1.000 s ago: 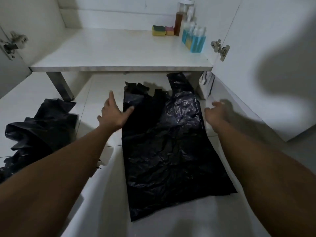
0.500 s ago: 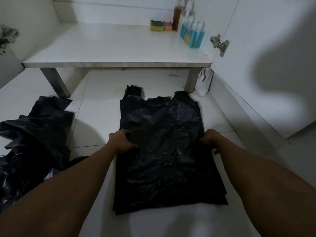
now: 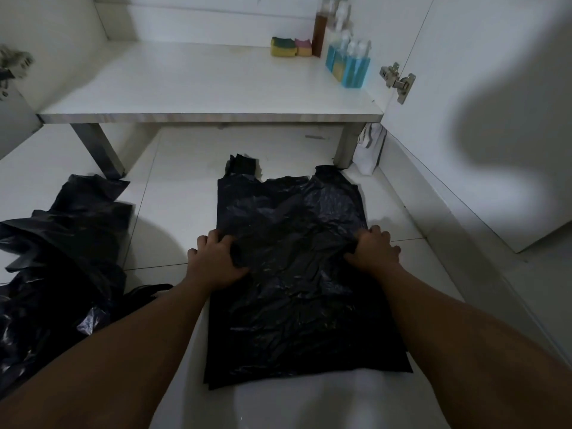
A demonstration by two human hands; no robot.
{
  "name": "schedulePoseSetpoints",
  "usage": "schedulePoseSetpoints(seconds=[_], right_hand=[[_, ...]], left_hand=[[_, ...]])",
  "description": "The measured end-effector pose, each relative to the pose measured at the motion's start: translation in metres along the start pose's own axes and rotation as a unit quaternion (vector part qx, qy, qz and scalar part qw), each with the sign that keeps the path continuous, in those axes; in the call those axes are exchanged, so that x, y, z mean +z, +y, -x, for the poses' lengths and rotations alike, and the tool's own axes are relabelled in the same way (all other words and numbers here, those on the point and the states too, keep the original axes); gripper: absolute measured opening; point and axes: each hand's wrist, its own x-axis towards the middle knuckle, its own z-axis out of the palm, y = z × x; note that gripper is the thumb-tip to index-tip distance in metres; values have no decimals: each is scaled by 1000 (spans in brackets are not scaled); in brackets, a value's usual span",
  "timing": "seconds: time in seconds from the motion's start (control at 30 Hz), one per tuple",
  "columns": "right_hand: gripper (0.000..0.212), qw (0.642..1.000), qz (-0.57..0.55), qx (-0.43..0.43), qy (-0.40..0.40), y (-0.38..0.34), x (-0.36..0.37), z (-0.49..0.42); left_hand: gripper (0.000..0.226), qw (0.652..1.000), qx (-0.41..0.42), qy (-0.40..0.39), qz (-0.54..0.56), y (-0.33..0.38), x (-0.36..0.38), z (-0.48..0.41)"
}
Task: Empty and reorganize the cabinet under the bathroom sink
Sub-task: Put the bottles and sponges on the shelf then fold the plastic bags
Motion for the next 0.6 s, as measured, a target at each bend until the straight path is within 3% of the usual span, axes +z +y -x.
schedulePoseSetpoints(seconds=[0.1,0.2,0.43,0.5,0.6], right_hand=[[51,993,-17,-84,77,-22,7,3],[45,982,-25,-168,79,-52,21,-5],[43,963,-5,-257,75,-69,32,-75],[50,965,6,-260,30,-64,35,-101],[71,983,13,-181,-21,-42,28,-141]], left_hand=[[90,996,60,55,-37,16,5,1],[94,991,108,50,-58,44,10,-15],[94,996,79,-4,-37,84,41,-65],[98,997,72,8,-20,81,57,-66],[100,996,69,48,-28,76,70,-68]])
